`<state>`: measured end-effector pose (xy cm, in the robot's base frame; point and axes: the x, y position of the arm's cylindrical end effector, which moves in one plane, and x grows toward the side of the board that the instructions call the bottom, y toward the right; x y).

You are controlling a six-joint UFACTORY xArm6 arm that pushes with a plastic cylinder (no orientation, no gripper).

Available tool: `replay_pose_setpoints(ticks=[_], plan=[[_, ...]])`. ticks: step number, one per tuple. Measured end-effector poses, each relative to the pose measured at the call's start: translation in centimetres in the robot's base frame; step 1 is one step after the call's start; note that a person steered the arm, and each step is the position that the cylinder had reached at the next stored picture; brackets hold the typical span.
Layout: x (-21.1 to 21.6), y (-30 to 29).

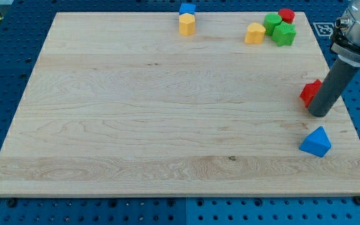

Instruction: Move red star below red star

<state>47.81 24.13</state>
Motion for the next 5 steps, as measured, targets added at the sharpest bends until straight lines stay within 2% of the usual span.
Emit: replay_pose_setpoints(ticks=[5], plan=[[-7.7, 2.7]])
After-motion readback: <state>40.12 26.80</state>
